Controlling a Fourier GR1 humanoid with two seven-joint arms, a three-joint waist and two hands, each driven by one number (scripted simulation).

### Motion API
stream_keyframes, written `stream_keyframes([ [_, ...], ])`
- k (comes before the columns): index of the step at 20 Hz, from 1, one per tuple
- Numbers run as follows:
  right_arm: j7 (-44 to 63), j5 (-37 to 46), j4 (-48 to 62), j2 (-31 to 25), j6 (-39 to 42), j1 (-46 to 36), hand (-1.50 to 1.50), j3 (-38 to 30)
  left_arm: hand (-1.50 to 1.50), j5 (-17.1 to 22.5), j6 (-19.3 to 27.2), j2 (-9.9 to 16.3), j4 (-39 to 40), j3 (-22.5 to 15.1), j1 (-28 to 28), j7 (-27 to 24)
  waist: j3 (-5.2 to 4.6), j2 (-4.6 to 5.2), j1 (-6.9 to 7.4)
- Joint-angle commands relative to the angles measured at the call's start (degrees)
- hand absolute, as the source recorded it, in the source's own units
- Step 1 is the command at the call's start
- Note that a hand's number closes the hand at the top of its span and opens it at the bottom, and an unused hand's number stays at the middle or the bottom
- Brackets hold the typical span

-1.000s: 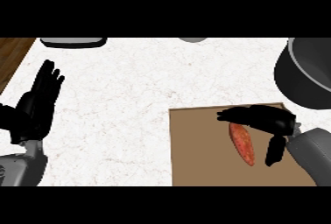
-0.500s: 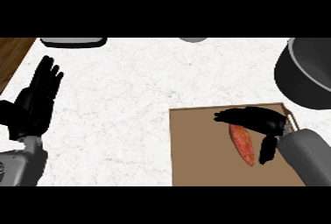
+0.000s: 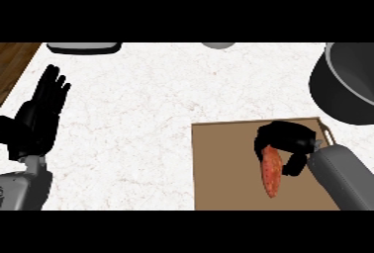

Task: Pick the sweet potato from the tray and place it in the pot

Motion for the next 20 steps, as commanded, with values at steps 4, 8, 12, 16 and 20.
stream_keyframes([
  [4,10.15,1.20,-8.71,3.19,3.02,7.50,1.50,-1.14,0.00,-1.34,-0.77,-1.82,-1.80,-0.27,5.25,-3.59,0.30,0.08,-0.70],
  [8,24.11,0.79,-16.26,4.14,0.79,16.34,1.50,-5.22,0.00,-0.91,0.94,0.00,-1.63,1.85,1.79,1.16,0.24,-0.57,-3.31],
  [12,34.63,0.87,-32.47,7.21,2.10,23.62,1.50,-5.18,0.00,-1.69,0.54,-2.28,-4.11,-0.75,4.96,-0.18,0.25,-0.30,-2.01],
  [16,38.08,-2.91,-46.16,6.38,5.11,30.40,1.50,-8.24,0.00,-1.55,1.24,-0.88,-4.94,0.89,1.67,3.62,0.31,-0.02,-1.59],
  [20,39.87,-8.28,-53.06,11.89,-2.02,31.11,1.50,-15.79,0.00,-1.73,1.13,-1.20,-3.71,1.29,3.24,1.44,0.31,-0.19,-2.52],
])
